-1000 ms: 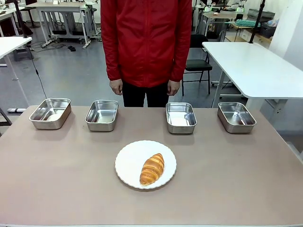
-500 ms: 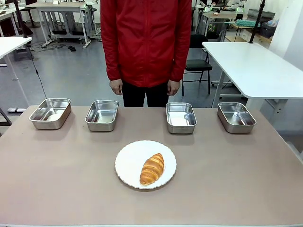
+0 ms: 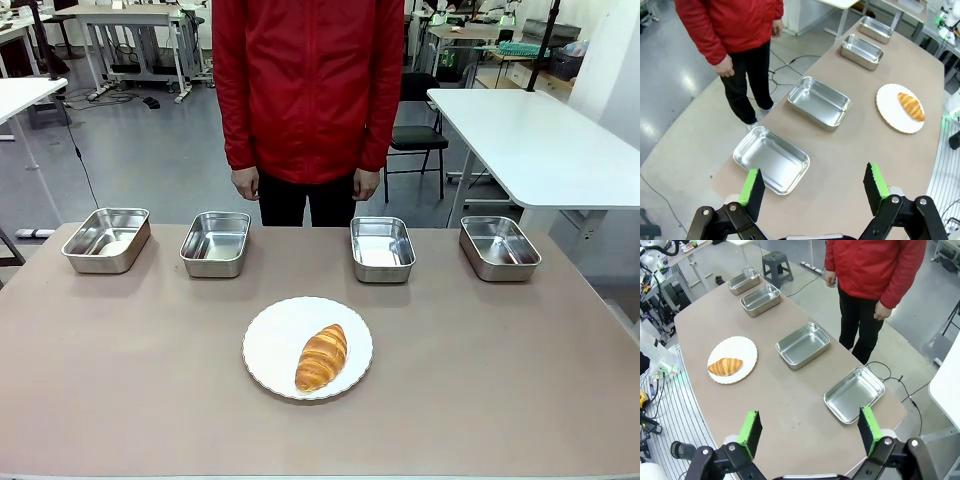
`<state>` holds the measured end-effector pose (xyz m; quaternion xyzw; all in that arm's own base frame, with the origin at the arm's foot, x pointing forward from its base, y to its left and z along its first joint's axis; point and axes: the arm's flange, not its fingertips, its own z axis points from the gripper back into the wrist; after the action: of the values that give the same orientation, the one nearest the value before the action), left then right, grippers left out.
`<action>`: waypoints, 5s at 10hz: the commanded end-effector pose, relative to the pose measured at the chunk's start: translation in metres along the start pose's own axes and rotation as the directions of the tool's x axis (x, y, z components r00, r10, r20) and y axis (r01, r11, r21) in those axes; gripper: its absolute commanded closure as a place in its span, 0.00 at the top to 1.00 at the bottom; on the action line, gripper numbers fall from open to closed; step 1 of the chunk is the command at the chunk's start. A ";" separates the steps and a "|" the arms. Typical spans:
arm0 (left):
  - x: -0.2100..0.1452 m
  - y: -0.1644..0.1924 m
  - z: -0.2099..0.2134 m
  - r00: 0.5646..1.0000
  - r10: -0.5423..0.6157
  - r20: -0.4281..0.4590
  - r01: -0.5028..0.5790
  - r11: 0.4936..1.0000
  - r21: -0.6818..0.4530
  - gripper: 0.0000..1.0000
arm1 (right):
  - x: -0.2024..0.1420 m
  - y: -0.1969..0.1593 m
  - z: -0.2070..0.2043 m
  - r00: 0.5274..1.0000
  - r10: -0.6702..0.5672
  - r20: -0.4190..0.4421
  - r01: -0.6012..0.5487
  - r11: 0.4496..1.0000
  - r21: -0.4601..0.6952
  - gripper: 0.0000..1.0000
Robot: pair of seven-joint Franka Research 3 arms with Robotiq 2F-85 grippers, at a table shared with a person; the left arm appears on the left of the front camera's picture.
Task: Place the bread in the container.
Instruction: Place the Butter Roll into the Airtight Container indicated by the human.
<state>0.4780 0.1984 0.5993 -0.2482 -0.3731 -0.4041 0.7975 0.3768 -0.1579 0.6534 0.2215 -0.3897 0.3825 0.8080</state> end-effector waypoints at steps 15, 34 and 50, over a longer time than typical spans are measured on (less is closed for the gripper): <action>0.000 -0.001 0.001 1.000 -0.017 0.004 0.017 1.000 -0.009 1.00 | 0.001 0.000 0.000 1.000 0.013 0.015 -0.013 1.000 0.009 1.00; 0.000 -0.001 0.001 1.000 -0.017 0.004 0.017 1.000 -0.009 1.00 | 0.001 0.000 0.000 1.000 0.013 0.015 -0.013 1.000 0.009 1.00; 0.000 -0.001 0.001 1.000 -0.017 0.004 0.017 1.000 -0.009 1.00 | 0.001 0.000 0.000 1.000 0.013 0.015 -0.013 1.000 0.009 1.00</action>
<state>0.4780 0.1984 0.5994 -0.2482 -0.3731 -0.4041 0.7974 0.3767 -0.1576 0.6535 0.2214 -0.3892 0.3827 0.8081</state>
